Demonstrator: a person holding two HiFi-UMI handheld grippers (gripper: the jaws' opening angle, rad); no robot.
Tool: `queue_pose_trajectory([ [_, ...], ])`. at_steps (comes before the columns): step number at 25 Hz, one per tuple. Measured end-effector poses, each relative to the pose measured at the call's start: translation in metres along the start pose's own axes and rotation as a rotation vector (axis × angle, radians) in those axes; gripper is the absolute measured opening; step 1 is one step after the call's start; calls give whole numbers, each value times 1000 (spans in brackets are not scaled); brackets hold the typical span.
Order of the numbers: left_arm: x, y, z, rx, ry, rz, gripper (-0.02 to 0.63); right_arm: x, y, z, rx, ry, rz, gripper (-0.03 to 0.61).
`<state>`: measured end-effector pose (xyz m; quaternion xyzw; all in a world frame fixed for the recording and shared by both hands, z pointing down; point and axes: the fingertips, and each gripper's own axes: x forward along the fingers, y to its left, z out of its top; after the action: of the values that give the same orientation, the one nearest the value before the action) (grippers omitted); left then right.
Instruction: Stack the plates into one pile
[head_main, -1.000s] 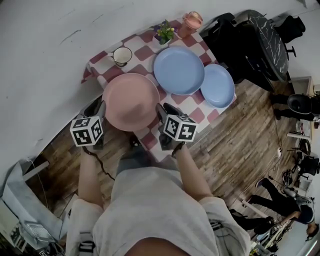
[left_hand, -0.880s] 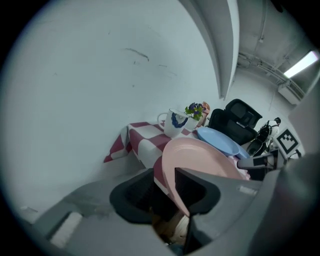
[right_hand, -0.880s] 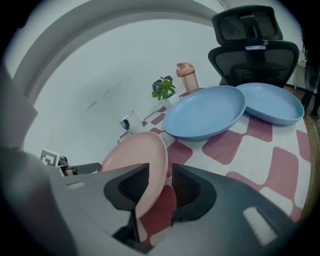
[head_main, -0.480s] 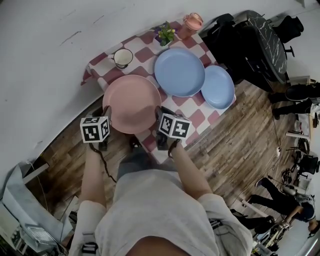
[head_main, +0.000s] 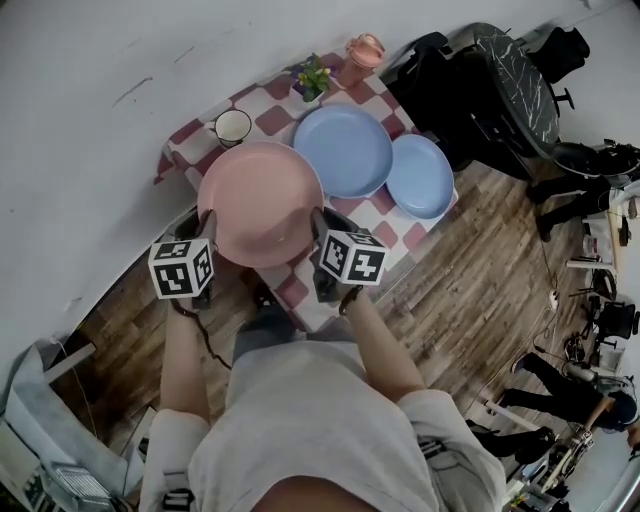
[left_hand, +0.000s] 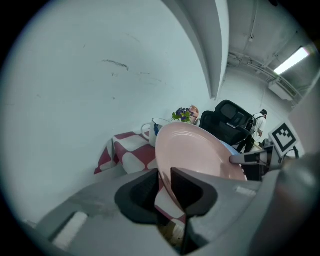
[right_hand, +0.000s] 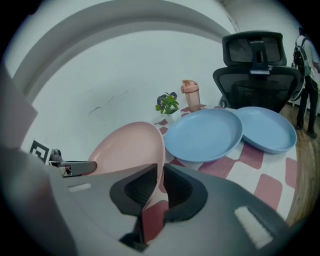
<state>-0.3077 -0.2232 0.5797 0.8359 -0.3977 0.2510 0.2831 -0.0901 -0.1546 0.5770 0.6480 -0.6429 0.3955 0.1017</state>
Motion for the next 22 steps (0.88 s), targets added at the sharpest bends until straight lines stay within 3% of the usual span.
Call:
queue_pose_trajectory([
  [10,-1,-41,21,-9,-28,-1,87,-26,-23,38,-25,-62,17,39],
  [22,29,-111,39,-92,-46,73,87,-34,-88,101,-75,-67,100,28],
])
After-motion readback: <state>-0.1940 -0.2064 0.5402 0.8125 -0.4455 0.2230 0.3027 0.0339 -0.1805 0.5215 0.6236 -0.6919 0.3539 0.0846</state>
